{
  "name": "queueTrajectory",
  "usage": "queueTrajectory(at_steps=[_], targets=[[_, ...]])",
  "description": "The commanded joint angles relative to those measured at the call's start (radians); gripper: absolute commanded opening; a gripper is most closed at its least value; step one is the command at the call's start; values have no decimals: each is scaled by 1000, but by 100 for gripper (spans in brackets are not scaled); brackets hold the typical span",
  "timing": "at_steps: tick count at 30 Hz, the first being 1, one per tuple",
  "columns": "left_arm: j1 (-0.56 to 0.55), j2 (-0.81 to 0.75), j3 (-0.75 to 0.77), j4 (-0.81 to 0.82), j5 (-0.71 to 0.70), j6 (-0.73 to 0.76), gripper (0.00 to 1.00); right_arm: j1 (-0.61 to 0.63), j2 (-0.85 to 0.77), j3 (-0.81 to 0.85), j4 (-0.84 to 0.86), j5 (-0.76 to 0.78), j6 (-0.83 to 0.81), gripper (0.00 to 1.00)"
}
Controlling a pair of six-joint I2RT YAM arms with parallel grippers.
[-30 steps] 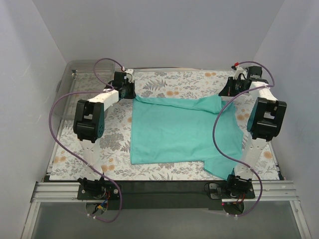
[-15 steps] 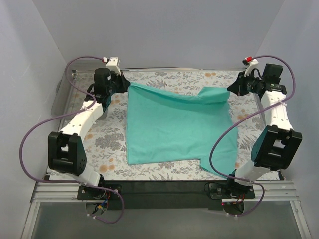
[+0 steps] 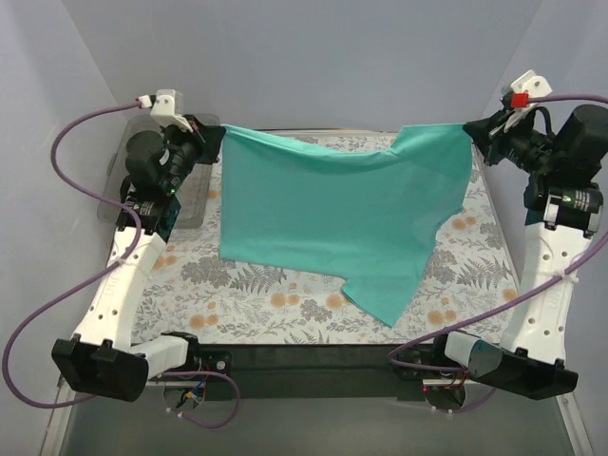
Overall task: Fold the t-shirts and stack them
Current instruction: Fold the tshirt
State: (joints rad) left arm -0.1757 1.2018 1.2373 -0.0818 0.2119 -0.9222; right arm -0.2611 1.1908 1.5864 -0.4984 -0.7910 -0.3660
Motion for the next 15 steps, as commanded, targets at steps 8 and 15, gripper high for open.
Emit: queueTrajectory(at_steps=[8, 15], targets=[[7, -266, 296, 140, -81, -104, 0, -6, -8, 678, 91, 183, 208, 1], [7, -343, 366, 162, -124, -161, 0, -6, -22, 862, 205, 280, 318, 1]])
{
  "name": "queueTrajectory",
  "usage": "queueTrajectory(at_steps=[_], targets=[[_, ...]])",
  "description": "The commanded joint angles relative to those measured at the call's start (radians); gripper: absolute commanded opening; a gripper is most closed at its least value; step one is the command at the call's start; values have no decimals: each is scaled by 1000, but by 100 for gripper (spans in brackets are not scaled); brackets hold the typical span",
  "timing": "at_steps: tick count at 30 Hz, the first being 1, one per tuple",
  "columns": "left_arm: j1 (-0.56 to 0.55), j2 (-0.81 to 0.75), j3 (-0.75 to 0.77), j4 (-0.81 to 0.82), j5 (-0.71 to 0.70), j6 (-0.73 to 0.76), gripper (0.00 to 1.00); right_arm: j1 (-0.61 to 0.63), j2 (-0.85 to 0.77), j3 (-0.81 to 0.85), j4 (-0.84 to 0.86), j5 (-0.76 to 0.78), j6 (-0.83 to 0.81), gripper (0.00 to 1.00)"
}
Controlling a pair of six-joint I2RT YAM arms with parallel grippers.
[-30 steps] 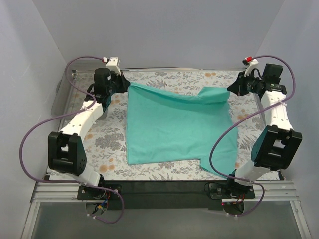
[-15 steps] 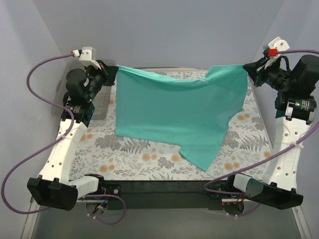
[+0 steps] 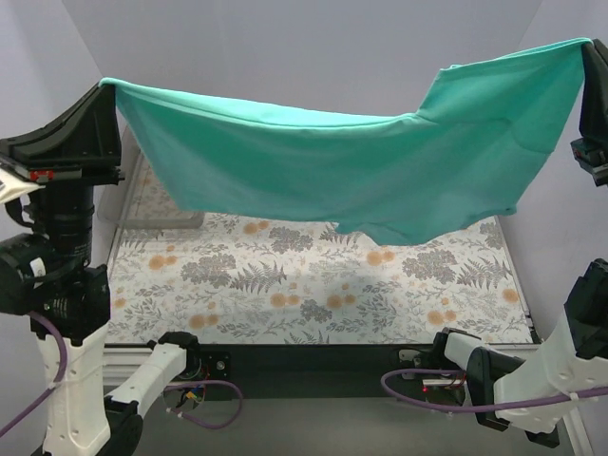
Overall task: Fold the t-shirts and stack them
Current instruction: Fold the tshirt
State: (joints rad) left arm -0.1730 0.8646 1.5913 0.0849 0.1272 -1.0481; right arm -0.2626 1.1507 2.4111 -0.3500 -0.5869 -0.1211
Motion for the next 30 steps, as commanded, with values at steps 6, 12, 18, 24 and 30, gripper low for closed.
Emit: queueTrajectory(at_steps=[6, 12, 18, 24, 30], targets=[[4, -27, -117, -37, -84, -61, 0, -4, 3, -105, 37, 32, 70, 1], [4, -12, -396, -14, -98, -90, 0, -4, -16, -439, 88, -140, 115, 1], [4, 111, -706, 169, -109, -107, 0, 0, 35, -837, 248, -261, 161, 1], [4, 370, -788, 358, -97, -92, 0, 63, 164, -1191, 446, -274, 60, 1], [4, 726, -659, 380, -113, -76, 0, 158, 420, -1269, 643, -168, -51, 1]])
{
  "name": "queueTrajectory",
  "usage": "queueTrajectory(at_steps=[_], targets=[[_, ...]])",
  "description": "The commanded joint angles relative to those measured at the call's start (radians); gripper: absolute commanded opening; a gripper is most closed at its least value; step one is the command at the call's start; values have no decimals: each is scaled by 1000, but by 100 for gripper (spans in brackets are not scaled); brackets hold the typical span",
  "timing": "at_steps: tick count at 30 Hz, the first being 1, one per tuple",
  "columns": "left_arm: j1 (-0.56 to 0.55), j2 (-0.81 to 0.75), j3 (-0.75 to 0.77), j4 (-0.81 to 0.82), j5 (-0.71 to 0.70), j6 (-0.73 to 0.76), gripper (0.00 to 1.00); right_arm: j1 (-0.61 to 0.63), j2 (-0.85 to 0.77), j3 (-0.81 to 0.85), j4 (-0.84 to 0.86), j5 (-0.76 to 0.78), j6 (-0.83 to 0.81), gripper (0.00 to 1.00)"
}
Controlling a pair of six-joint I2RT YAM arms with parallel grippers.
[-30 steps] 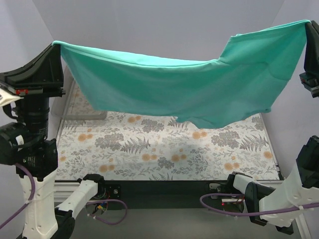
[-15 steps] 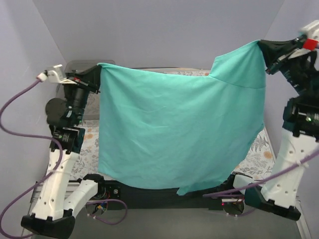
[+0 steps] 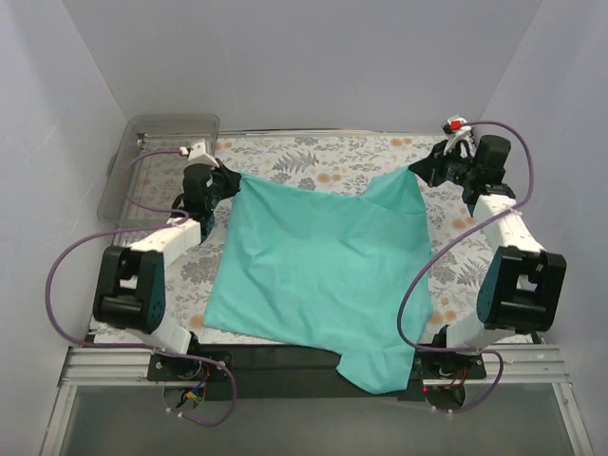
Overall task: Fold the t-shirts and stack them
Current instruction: Fold the tshirt
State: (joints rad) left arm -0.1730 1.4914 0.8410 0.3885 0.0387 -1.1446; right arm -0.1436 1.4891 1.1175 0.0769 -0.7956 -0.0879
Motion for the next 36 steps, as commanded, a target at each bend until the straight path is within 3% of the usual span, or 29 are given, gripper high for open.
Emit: queueTrajectory(at_steps=[1, 8, 14, 23, 36], targets=[[4, 137, 137, 70, -26, 28, 0, 58, 123, 47, 219, 71, -88, 1], [4, 354, 283, 27, -92, 45, 0, 82, 426, 258, 227, 139, -52, 1], [4, 454, 394, -11, -95, 62, 0, 82, 503, 366, 227, 167, -21, 1], [4, 552, 535, -109, -141, 95, 0, 72, 444, 357, 227, 116, 3, 1], [4, 621, 635, -132, -115, 143, 0, 59, 243, 163, 225, -53, -9, 1]])
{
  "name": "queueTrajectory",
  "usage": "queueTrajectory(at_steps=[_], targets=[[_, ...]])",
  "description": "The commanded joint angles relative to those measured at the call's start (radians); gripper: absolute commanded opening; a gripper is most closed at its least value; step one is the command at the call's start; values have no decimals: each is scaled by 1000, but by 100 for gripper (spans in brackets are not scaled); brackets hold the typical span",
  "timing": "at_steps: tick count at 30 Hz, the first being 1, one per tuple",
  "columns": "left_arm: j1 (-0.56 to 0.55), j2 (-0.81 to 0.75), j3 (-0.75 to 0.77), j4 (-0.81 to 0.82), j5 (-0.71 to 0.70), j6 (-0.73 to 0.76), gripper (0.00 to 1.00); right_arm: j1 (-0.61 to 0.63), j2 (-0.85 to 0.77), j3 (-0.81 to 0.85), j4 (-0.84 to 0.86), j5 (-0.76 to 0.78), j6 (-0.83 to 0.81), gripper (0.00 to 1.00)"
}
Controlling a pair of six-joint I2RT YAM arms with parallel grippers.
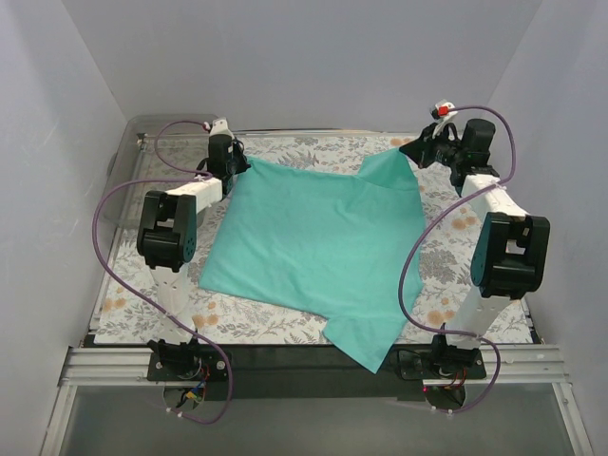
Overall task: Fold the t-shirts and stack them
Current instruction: Fold the tshirt
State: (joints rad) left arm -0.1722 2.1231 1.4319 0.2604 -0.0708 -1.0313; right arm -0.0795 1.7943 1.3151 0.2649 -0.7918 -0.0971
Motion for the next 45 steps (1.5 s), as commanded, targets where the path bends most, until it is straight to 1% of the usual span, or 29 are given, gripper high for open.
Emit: queueTrajectory(at_steps=[1, 5, 20, 26, 34, 35, 45], targets=[[3, -12, 42, -4, -7, 33, 0, -5, -82, -46, 36, -66, 3, 1], [5, -31, 13, 17, 0, 46, 0, -5, -121, -111, 36, -80, 7, 1], [26, -124, -129, 88, 20, 91, 0, -12, -268, -261, 34, -90, -15, 1], [36, -158, -166, 115, 51, 97, 0, -14, -326, -329, 31, -101, -23, 1], [40, -207, -241, 155, 69, 109, 0, -14, -381, -390, 25, -96, -30, 1], [40, -218, -251, 160, 103, 111, 0, -14, -386, -393, 25, -95, -32, 1], [46, -273, -329, 178, 94, 116, 0, -20, -426, -430, 19, -90, -35, 1]])
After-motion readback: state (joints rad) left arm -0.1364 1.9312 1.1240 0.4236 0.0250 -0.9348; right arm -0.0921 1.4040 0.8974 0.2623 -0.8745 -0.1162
